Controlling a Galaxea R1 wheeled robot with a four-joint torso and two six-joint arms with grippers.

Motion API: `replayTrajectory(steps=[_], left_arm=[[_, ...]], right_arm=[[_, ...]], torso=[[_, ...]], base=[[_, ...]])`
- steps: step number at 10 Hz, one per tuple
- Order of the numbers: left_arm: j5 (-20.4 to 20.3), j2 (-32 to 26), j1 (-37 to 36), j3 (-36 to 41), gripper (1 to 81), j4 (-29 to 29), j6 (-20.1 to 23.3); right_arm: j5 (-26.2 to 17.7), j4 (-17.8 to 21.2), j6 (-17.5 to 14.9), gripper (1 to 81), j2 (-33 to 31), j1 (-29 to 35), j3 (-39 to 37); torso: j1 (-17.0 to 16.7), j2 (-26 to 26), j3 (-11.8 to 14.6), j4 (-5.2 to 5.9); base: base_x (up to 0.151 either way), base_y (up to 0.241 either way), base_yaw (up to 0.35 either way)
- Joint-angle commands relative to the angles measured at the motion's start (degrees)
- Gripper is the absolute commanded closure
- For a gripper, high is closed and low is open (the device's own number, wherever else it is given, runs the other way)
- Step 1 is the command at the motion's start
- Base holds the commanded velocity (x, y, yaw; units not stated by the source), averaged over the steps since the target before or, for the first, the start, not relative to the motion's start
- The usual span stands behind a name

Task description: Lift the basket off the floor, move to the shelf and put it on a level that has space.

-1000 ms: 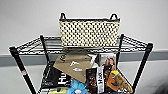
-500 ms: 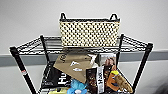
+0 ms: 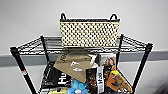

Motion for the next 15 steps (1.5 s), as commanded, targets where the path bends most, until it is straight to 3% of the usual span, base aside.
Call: replayTrajectory(steps=[1, 5, 15], left_arm=[[1.5, 2.6, -0.8, -5.7, 1.0, 2.4, 0.0], [0.1, 9.7, 1.0, -12.3, 1.0, 4.5, 0.0], [1.0, 25.1, 3.1, -21.3, 1.0, 9.9, 0.0]], right_arm=[[-0.8, 0.1, -2.0, 1.0, 3.0, 0.8, -5.2], [0.8, 0.1, -3.4, 1.0, 11.1, -3.7, -14.2], [0.8, -5.8, -3.8, 1.0, 28.5, -10.1, -31.6]], torso=[[0.1, 0.0, 0.0, 0.0], [0.1, 0.0, 0.0, 0.0], [0.1, -0.1, 0.1, 0.0]], base=[[0.0, 0.0, 0.0], [0.0, 0.0, 0.0], [0.0, 0.0, 0.0]])
